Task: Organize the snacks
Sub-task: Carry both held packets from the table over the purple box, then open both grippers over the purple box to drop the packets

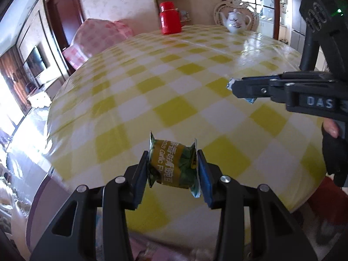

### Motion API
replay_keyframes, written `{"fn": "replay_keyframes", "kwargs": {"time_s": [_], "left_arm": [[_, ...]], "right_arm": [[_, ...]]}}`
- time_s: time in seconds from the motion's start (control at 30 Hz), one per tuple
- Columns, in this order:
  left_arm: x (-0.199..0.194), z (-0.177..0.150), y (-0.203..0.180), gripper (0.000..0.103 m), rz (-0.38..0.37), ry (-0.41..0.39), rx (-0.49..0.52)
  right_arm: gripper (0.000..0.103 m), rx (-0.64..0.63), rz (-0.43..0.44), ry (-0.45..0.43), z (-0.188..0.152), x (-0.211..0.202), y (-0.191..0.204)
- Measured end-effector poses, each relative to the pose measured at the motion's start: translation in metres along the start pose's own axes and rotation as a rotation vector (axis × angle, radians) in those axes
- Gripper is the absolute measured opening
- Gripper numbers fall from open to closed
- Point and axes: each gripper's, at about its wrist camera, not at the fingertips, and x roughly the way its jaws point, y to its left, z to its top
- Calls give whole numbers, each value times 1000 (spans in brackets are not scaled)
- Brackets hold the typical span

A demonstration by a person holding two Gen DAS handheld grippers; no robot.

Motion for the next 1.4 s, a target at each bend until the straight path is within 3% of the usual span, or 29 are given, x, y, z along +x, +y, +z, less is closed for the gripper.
{"fn": "replay_keyframes", "kwargs": {"time_s": [0.5,0.83,1.27,1.4], "left_arm": [[-42,-76,94,43,118,71,-135],[-63,-117,141,43,179,104,-254],[-75,-126,164,43,214,149,-260],[-81,-126,175,48,207,115,-322]], "right_arm": [[21,-298,151,92,-17,32,147],[21,-473,228,159,-38,51,219],[21,-540,260,184,-47,54,248],[24,-513,295,180,-43,58,246]]}}
